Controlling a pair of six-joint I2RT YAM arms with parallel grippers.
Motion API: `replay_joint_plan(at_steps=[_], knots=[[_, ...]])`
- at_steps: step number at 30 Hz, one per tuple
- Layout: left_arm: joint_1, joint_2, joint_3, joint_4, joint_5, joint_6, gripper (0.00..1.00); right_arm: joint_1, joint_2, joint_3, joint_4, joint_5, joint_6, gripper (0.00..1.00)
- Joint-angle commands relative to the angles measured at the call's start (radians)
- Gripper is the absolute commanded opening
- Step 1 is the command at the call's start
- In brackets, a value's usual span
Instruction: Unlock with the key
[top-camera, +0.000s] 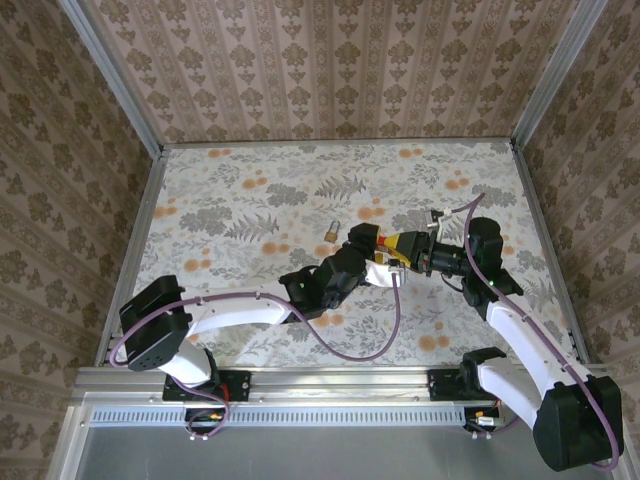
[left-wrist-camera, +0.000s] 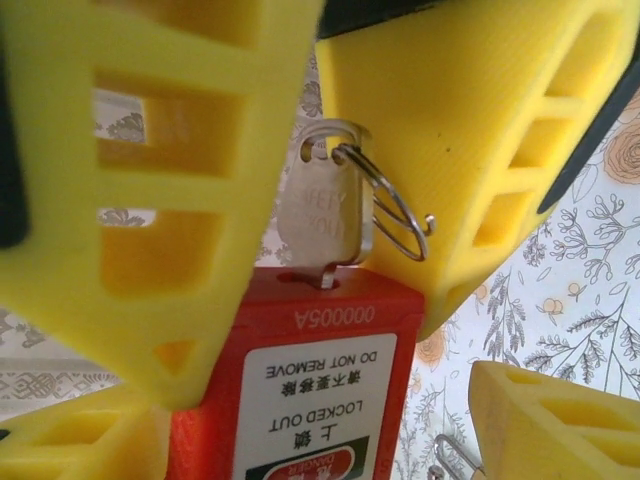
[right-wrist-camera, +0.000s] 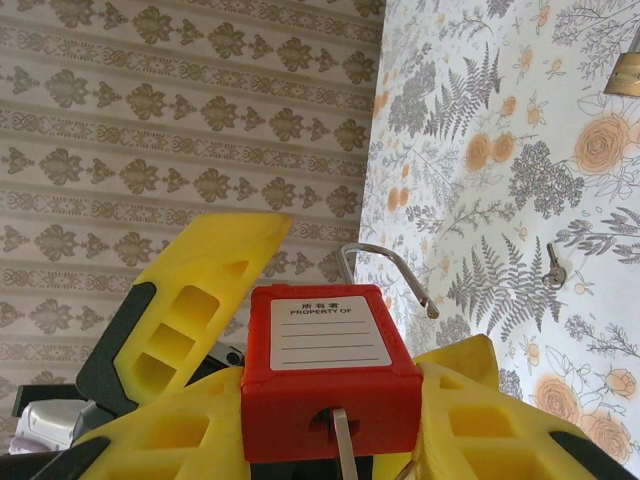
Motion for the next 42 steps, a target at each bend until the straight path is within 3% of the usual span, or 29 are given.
replay_joint_plan(at_steps=[1,7,16,19,29,36,38,42], knots=[[0.007,0.004,0.021,0.038,-0.018,0.035,0.71,0.006,-0.015,-0.01,-0.008,-0.003,-0.003,0.21],[0.011,0.031,0.023,0.064,-0.025,0.092,0.7,0.006,-0.014,-0.004,-0.047,-0.011,-0.015,0.21],[0.016,0.065,0.04,0.056,-0.023,0.122,0.56,0.006,-0.031,-0.003,-0.086,-0.023,-0.023,0.21],[0.015,0.068,0.047,0.066,-0.022,0.126,0.47,0.007,-0.033,-0.005,-0.1,-0.027,-0.03,0.21],[0.003,0.089,0.062,0.06,-0.033,0.148,0.38,0.006,-0.028,0.01,-0.128,-0.032,-0.041,0.24],[0.001,0.08,0.046,0.027,-0.034,0.11,0.35,-0.001,-0.025,0.018,-0.158,-0.024,-0.062,0.38],[-0.001,0.074,0.042,0.012,-0.035,0.099,0.35,-0.009,-0.021,0.024,-0.161,-0.02,-0.062,0.51],[-0.002,0.066,0.031,-0.011,-0.037,0.082,0.35,-0.023,-0.021,0.047,-0.193,-0.018,-0.086,0.62]])
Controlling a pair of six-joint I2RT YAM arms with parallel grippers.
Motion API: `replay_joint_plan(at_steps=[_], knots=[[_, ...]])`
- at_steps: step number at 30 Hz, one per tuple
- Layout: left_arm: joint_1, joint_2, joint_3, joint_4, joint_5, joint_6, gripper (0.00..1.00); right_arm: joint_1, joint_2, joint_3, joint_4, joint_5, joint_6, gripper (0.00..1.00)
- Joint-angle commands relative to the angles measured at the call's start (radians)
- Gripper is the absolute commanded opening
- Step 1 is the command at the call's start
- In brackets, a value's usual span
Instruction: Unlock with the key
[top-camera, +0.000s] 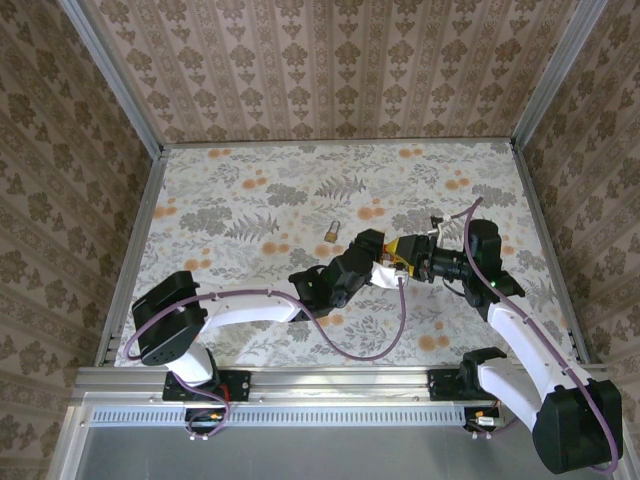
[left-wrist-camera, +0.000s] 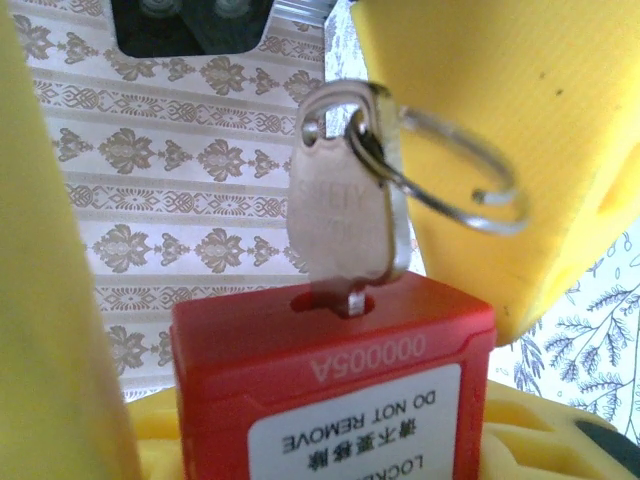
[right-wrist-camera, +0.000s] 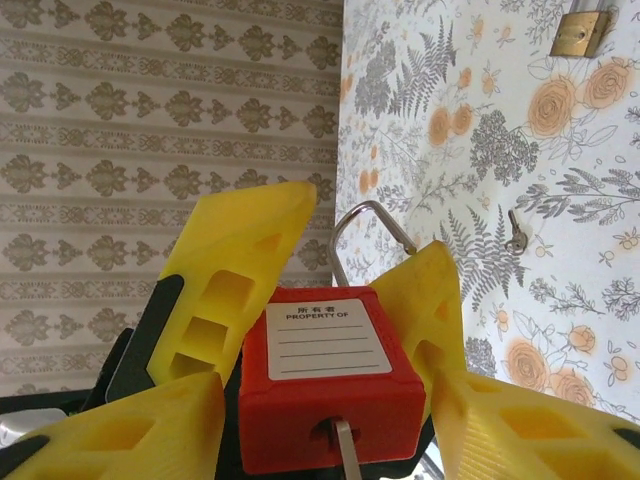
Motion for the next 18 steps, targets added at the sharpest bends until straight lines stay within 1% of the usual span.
replay_joint_plan(at_steps=[1,4,9,12,15,18], knots=[[-0.006,-0.006,0.004,-0.03,-0.017,-0.036,0.35,-0.019,-0.01,0.048,-0.055,-0.016,-0.036,0.65],[-0.006,-0.009,0.002,-0.055,-0.01,-0.055,0.34,-0.047,-0.016,0.061,-0.083,-0.013,-0.054,0.7],[0.001,-0.009,-0.005,-0.089,0.002,-0.087,0.34,-0.137,-0.052,0.095,-0.231,0.03,-0.136,0.74],[0.006,-0.011,-0.001,-0.129,0.018,-0.117,0.35,-0.214,-0.084,0.112,-0.358,0.107,-0.201,0.76],[0.012,0.001,0.024,-0.212,0.033,-0.155,0.34,-0.255,-0.116,0.122,-0.467,0.227,-0.275,0.76],[0.019,0.022,0.062,-0.322,0.077,-0.21,0.34,-0.273,-0.138,0.104,-0.491,0.291,-0.296,0.76]])
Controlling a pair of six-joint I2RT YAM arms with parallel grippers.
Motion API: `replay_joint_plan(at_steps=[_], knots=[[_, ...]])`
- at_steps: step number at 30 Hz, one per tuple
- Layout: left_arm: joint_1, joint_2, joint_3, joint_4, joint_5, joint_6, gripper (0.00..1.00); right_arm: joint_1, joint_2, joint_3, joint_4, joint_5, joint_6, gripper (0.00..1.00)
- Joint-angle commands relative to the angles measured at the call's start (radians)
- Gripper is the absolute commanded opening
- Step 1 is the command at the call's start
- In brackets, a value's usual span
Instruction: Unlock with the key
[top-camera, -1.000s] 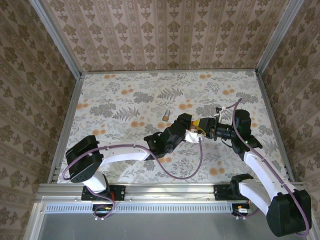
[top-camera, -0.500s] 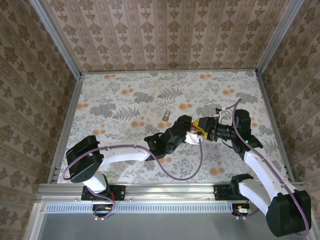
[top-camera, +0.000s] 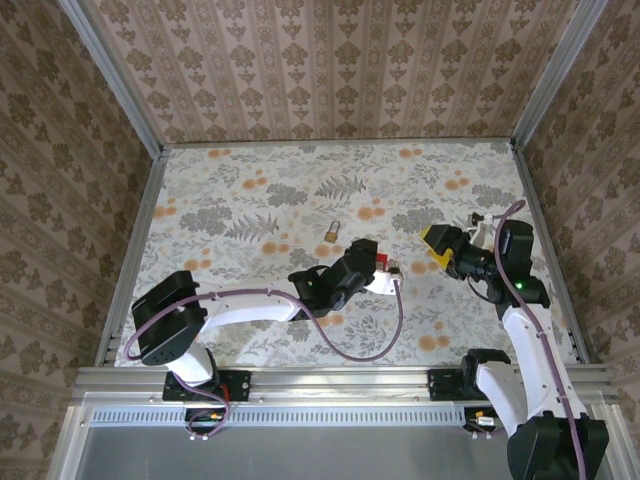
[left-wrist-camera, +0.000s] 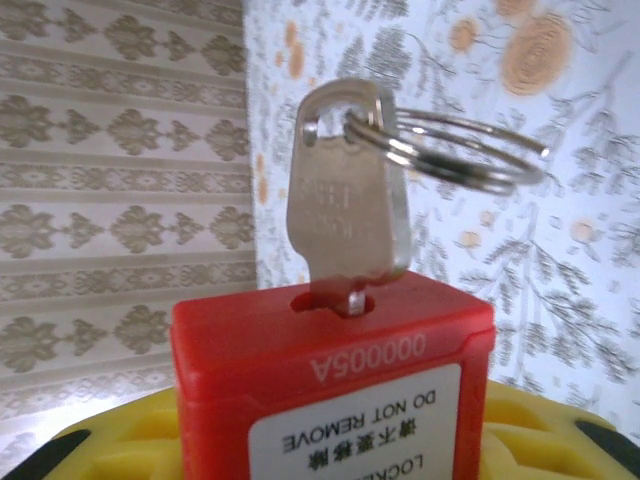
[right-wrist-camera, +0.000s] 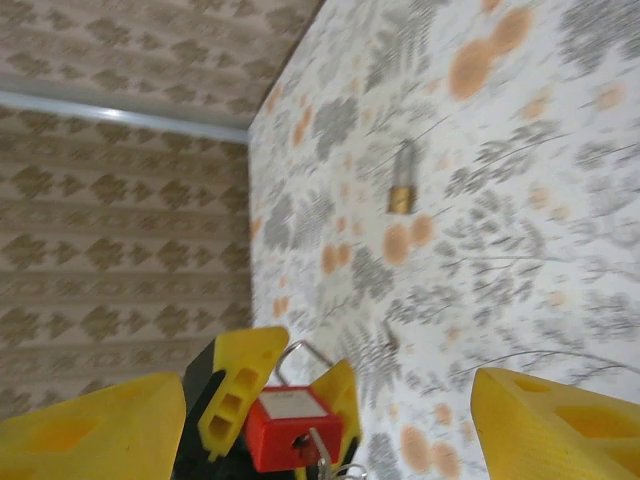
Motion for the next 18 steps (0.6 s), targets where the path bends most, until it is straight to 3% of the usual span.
replay_joint_plan(at_steps=[1,9,18], knots=[[0.017,0.026,0.068,-0.152,0.074,-0.109,0.33,-0.017,-0.026,0.004,-0.114,0.122,-0.078,0.76],[0.071,0.123,0.225,-0.406,0.371,-0.322,0.29,-0.031,-0.036,-0.032,-0.103,0.134,-0.085,0.76],[0.103,0.284,0.358,-0.545,0.544,-0.406,0.31,-0.051,-0.07,-0.043,-0.137,0.149,-0.101,0.76]])
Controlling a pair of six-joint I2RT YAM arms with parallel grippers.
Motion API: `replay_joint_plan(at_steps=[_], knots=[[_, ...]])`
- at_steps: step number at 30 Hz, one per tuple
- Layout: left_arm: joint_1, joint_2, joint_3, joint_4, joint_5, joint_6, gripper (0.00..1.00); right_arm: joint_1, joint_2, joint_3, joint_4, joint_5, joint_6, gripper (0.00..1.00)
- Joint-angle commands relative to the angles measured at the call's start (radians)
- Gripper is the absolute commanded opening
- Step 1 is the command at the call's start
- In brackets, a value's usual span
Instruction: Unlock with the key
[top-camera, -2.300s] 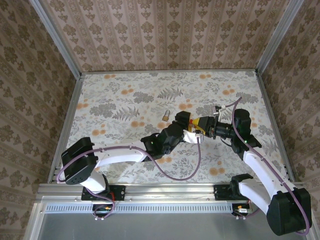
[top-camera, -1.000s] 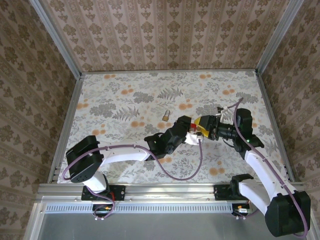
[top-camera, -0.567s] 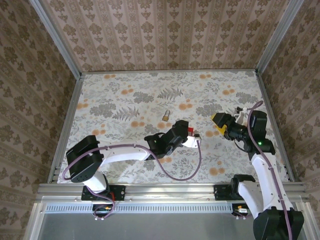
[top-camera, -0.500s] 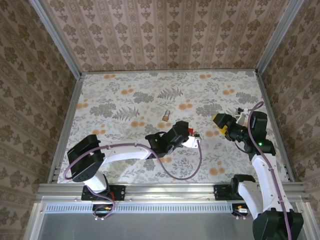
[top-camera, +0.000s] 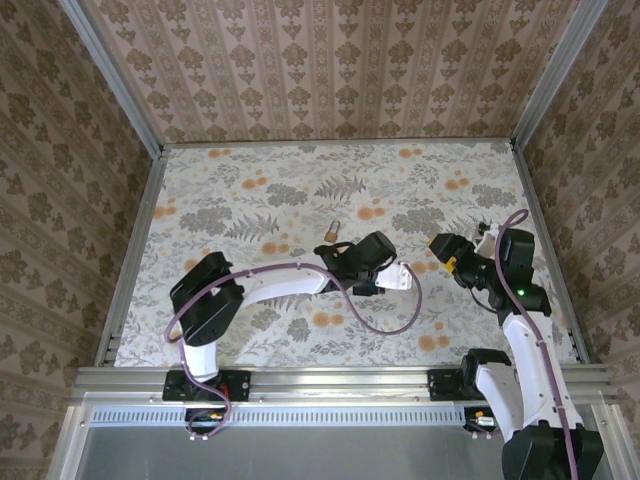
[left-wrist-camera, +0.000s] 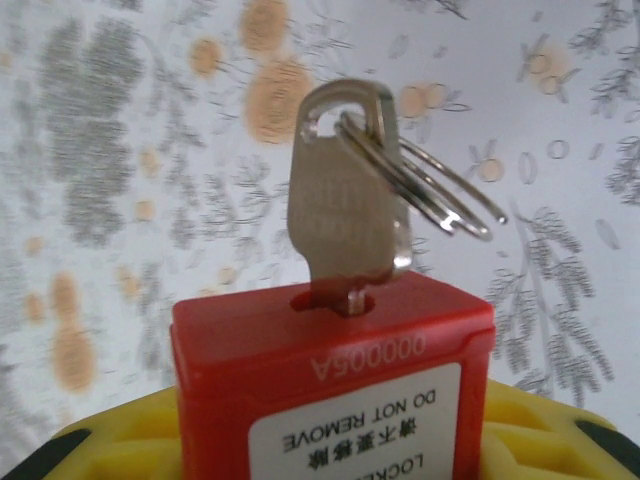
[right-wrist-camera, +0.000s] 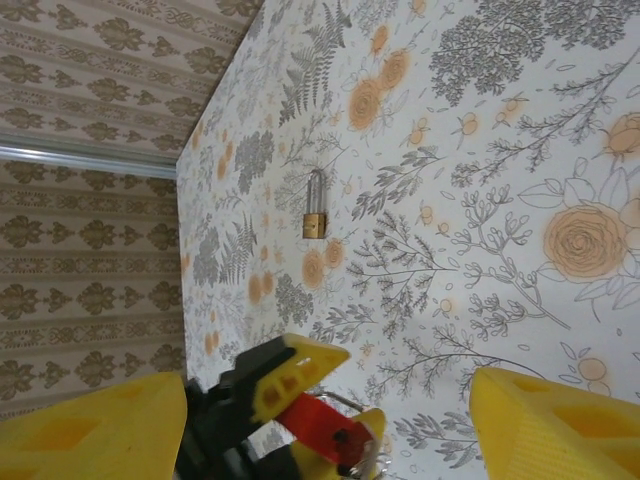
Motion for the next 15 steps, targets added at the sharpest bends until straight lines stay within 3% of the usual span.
replay_joint_plan(at_steps=[1,15], knots=[[0.019,0.038,0.051,-0.097,0.118,-0.064,0.31,-0.016,-0.025,-0.011,-0.041,0.037,-0.029,0.76],[0.093,0.191,0.225,-0.315,0.257,-0.072,0.33,-0.065,-0.045,-0.01,-0.025,0.065,-0.012,0.76]])
